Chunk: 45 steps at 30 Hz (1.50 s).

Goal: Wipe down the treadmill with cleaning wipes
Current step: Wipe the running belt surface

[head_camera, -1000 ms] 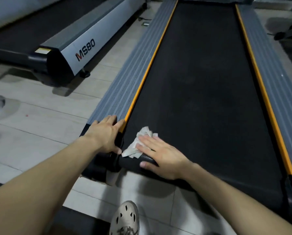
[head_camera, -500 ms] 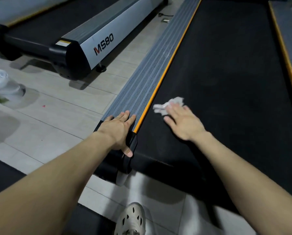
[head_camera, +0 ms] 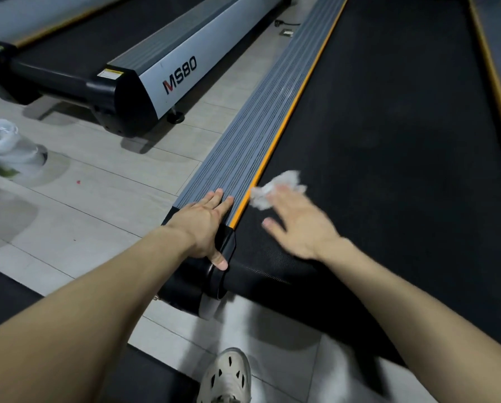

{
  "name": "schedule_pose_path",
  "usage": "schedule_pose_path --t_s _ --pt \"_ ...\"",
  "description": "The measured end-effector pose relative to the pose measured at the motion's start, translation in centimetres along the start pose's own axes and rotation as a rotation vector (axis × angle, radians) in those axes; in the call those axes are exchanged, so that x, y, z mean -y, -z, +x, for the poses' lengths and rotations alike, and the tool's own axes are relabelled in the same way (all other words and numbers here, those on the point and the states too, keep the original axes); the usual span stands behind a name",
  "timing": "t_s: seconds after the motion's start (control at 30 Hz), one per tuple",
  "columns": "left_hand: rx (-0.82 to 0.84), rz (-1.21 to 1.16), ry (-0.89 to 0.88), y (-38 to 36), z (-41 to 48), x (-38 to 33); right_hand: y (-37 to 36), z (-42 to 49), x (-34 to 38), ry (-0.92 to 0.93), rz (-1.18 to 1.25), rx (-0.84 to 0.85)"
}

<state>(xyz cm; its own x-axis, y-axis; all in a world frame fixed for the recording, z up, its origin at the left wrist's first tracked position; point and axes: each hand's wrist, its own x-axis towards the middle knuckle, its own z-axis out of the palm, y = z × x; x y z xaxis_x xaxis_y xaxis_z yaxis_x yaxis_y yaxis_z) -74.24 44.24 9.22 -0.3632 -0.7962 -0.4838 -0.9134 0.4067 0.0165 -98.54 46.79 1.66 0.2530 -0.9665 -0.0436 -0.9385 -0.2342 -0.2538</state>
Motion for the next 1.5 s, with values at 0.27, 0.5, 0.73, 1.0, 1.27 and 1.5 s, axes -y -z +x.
schedule_pose_path --t_s 0.27,0.5,0.73,1.0,1.27,1.5 --pt "0.006 0.008 0.015 0.1 0.2 0.0 0.6 1.7 -5.4 -0.433 -0.011 -0.086" --pt "0.013 0.001 0.011 0.1 0.4 -0.2 2.6 -2.5 -11.0 -0.451 -0.03 -0.027" --pt "0.033 0.002 0.013 0.3 0.7 -0.3 -0.1 -4.5 -6.2 -0.277 -0.117 -0.1" --pt "0.044 0.023 -0.002 -0.1 1.2 -0.1 -0.1 -4.0 -5.5 -0.316 -0.033 -0.074" --pt "-0.299 0.254 -0.047 2.8 3.7 -1.3 0.4 -3.3 -6.0 -0.135 -0.124 0.009" --pt "-0.493 0.02 -0.174 -2.6 9.3 0.4 -0.4 0.6 -3.9 -0.003 0.002 -0.074"
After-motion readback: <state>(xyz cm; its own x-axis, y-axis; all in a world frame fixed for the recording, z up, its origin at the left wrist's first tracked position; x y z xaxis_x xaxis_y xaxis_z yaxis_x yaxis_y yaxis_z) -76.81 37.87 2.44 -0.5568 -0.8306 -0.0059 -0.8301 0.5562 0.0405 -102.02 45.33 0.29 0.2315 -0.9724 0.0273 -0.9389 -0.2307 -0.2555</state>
